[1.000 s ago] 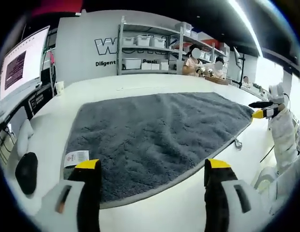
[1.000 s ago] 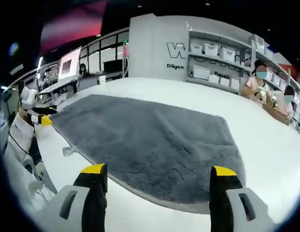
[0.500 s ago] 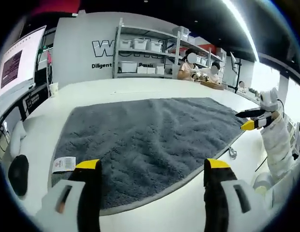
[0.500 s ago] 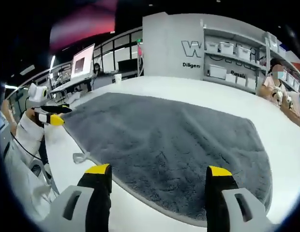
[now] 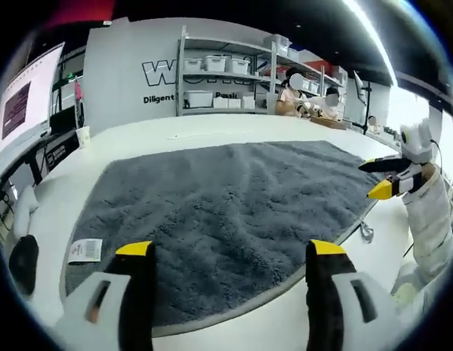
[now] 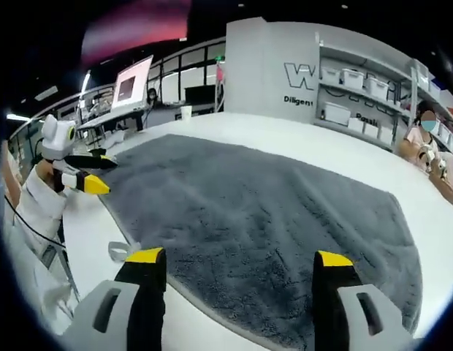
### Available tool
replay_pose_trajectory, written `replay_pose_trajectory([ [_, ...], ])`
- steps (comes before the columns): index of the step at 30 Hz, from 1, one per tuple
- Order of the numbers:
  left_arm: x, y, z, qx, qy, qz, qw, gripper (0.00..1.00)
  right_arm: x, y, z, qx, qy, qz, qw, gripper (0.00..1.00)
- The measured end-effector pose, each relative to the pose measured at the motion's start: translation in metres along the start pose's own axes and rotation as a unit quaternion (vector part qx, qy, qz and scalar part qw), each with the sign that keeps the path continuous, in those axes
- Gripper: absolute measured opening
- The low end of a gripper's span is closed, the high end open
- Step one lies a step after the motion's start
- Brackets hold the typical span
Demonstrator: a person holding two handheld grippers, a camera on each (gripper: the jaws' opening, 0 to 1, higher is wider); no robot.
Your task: Open the folded towel by lifting each exposed corner and separating the folded layers until the towel lies flat within the target outline without major curled edges
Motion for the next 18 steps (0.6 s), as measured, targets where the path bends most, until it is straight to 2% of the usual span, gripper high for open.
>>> replay_pose_trajectory([
  [9,0.008,-0.002,-0.004,0.008,0.015,0.002,0.9999,0.83,0.011,0.005,-0.002,0.001,0.006,-0.002,1.0000,0.80],
  [12,0.010,-0.002,-0.006,0.016,0.018,0.011,0.9997,0.85,0.013,0.007,-0.006,-0.006,0.016,-0.002,0.9998,0.80],
  [13,0.012,-0.001,-0.007,0.034,0.026,0.024,0.9988,0.85,0.016,0.010,-0.010,-0.015,0.027,0.004,0.9995,0.80],
  [18,0.013,-0.002,-0.007,0.025,0.019,0.017,0.9994,0.84,0.016,0.007,-0.012,0.005,0.023,0.005,0.9997,0.80],
])
Point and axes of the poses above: the point that each gripper's makers call its tool centre point, and the gripper's own axes: x roughly forward along the fingers, y roughly to its left, z roughly out of its top, the point moved 6 cm from there along -x, roughly backward along the fingers
